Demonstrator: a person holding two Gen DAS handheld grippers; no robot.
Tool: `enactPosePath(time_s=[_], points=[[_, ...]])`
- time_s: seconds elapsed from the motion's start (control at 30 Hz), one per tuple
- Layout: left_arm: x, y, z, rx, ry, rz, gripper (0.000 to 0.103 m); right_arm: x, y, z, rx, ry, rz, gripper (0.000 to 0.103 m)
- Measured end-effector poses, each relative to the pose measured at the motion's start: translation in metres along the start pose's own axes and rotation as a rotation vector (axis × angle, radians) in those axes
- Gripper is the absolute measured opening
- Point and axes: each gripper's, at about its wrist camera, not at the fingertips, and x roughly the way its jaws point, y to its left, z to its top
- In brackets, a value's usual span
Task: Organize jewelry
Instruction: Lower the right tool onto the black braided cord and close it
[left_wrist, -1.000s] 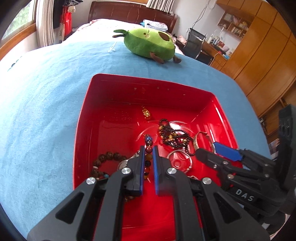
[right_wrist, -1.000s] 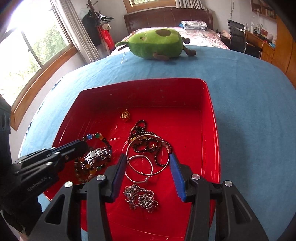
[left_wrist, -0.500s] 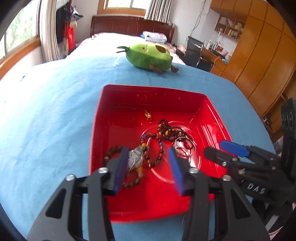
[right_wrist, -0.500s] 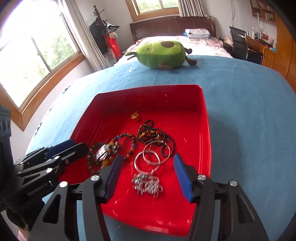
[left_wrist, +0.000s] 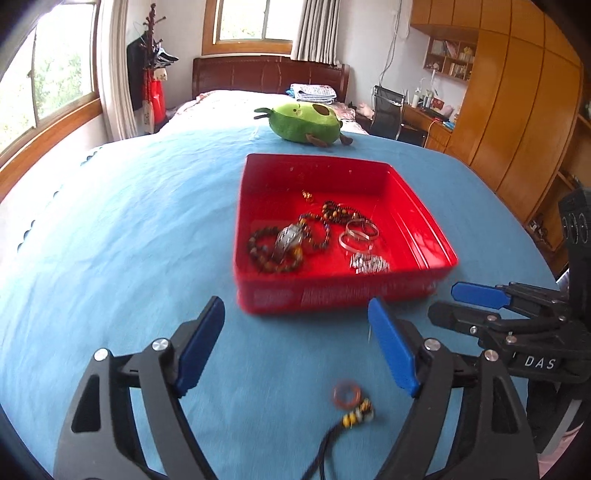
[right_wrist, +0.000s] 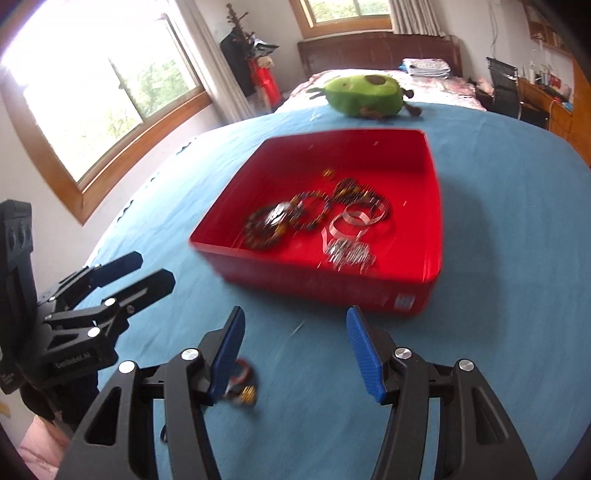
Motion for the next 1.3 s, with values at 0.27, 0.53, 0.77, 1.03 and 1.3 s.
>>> enactPosePath(time_s=[0.27, 0.53, 0.77, 1.03, 1.3], points=[[-0.028, 0.019, -0.038, -0.024, 0.04, -0.008, 0.091, 0.004, 0.027, -0.038, -0.009, 0.082, 0.045, 0.056], [-0.01, 0.083, -0.063, -0.149, 0.161, 0.035, 0.093, 0.02, 0.041, -0.055, 0.021, 0.164, 0.032, 0.049], [0.005, 0.112, -0.072, -0.193, 0.163, 0.076, 0.093, 0.044, 0.055, -0.054, 0.045, 0.22, 0.032, 0.048], [0.012, 0.114, -0.081, -0.17, 0.181, 0.031, 0.093, 0.072, 0.061, -0.054, 0.039, 0.288, -0.085, 0.048], [0.017, 0.108, -0.085, -0.163, 0.204, 0.005, 0.093, 0.07, 0.08, -0.064, -0.071, 0.293, -0.062, 0.013]])
